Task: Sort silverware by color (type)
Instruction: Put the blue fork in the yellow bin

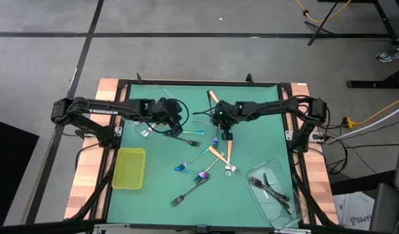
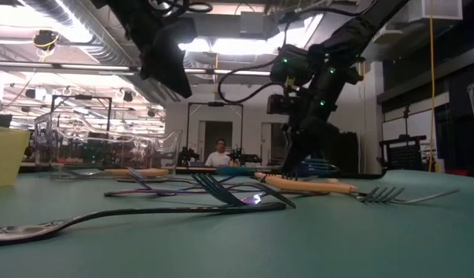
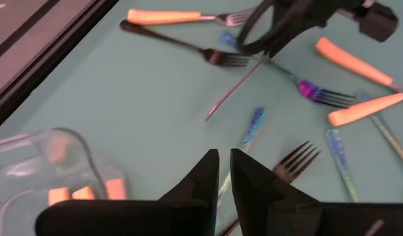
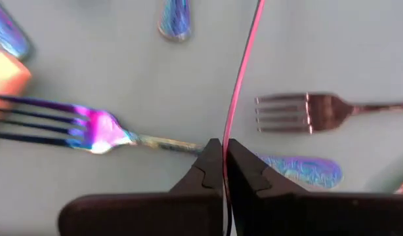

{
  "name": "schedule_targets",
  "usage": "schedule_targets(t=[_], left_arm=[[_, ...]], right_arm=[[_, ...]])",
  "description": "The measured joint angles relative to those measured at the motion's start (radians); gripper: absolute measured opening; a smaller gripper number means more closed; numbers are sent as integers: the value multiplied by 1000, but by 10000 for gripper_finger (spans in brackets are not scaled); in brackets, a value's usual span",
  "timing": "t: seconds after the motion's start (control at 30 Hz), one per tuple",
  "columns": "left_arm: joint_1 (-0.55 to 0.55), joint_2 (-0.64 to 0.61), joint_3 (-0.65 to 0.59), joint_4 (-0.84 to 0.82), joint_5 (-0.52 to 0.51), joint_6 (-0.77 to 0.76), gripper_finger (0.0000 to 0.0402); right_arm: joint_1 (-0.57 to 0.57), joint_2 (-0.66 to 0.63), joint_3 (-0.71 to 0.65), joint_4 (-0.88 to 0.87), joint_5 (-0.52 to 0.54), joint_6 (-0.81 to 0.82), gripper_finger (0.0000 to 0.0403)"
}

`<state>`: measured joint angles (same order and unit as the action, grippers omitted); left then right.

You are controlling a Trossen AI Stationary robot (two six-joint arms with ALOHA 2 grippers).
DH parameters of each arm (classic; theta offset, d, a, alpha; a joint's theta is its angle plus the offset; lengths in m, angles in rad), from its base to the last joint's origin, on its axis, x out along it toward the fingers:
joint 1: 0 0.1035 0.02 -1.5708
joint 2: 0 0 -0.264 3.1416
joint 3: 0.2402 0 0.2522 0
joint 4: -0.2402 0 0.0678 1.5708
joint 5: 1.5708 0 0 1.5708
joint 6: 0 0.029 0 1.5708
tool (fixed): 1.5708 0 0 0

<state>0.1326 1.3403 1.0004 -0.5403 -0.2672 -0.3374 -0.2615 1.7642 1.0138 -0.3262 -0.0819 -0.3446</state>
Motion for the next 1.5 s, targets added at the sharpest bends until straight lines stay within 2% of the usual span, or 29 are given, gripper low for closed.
schedule_targets(t=[0.3, 0.53, 0.87, 1.17, 1.5], left_arm=[[-54, 0, 0, 37, 20, 8, 38], [-79, 0, 0, 39, 87, 8, 69], [-123, 0, 0, 72, 104, 8, 121], [-173, 40, -1, 100, 105, 8, 124], [-205, 121, -1, 108, 105, 8, 124]], right_arm=[[0, -2, 96, -45, -102, 0, 0], [14, -3, 147, -42, -217, 0, 0], [115, -4, 169, -21, -219, 0, 0], [172, -4, 169, 2, -217, -1, 0], [184, -4, 169, 39, -213, -2, 0]])
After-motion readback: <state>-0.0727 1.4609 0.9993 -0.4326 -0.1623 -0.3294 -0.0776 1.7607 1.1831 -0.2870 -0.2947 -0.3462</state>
